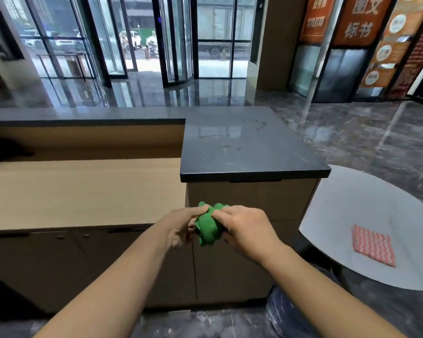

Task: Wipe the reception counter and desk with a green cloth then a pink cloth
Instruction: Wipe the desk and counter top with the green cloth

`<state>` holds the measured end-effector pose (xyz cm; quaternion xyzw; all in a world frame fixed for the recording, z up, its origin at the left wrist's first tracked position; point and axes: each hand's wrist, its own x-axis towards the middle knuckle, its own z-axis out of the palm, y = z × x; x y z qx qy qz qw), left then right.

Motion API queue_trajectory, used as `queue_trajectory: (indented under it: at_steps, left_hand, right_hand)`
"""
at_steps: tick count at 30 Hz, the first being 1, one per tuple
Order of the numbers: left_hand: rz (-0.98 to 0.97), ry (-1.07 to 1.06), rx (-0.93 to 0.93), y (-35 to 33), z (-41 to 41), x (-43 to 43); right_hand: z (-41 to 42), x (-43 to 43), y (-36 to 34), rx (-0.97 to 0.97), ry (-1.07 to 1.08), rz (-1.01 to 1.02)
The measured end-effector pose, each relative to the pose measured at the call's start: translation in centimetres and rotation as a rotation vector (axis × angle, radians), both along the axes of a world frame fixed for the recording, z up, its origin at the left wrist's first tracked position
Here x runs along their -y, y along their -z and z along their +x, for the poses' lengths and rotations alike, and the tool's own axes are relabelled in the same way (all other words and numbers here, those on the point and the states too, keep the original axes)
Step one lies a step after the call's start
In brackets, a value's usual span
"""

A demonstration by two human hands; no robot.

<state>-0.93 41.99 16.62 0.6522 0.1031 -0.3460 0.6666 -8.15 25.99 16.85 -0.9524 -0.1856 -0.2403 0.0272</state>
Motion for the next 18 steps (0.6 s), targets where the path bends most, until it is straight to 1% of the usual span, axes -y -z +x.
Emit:
queue_trajectory:
  at_steps: [2, 4, 7, 8, 10, 11, 12, 13, 15, 18]
  left_hand:
    - [0.009, -0.058, 0.027, -0.5, 0.1, -2.3]
    - [-0.078, -0.099, 0.043, -1.1, 0.2, -4.4]
    - [-0.219, -0.119, 0.105, -2.0, 0.1, -7.2]
    - [-0.234, -0.137, 0.131, -2.2, 0.1, -8.0]
    - [-0.248, -0.18, 0.18, -2.7, 0.2, -9.4]
    - [-0.263, -0.199, 0.198, -2.9, 0.3, -10.1]
    - [-0.276, -0.213, 0.212, -3.2, 0.4, -10.8]
    - [-0.272, -0.215, 0.227, -3.5, 0.5, -11.4]
    - [-0.239, -0.181, 0.263, -4.2, 0.7, -12.7]
    - [-0.167, -0.118, 0.357, -4.6, 1.2, -14.7]
  right_hand:
    - [0.6, -2.5, 0.2, 0.047, -0.054, -0.042]
    - [1.1, -4.6, 0.5, 0.099, -0.112, -0.064]
    - [1.9, -7.0, 0.7, 0.157, -0.178, -0.046]
    - [2.1, -7.7, 0.5, 0.153, -0.197, -0.041]
    - [2.3, -8.7, 0.3, 0.085, -0.233, -0.013]
    - [2.2, -9.3, -0.2, 0.038, -0.242, 0.034]
    - [2.1, -9.9, -0.6, 0.0, -0.226, 0.124]
    - [1.9, -10.4, -1.4, -0.055, -0.188, 0.262]
    - [2.4, -11.4, -2.6, -0.218, -0.045, 0.541]
    - [4.5, -12.9, -3.8, -0.413, 0.121, 0.814]
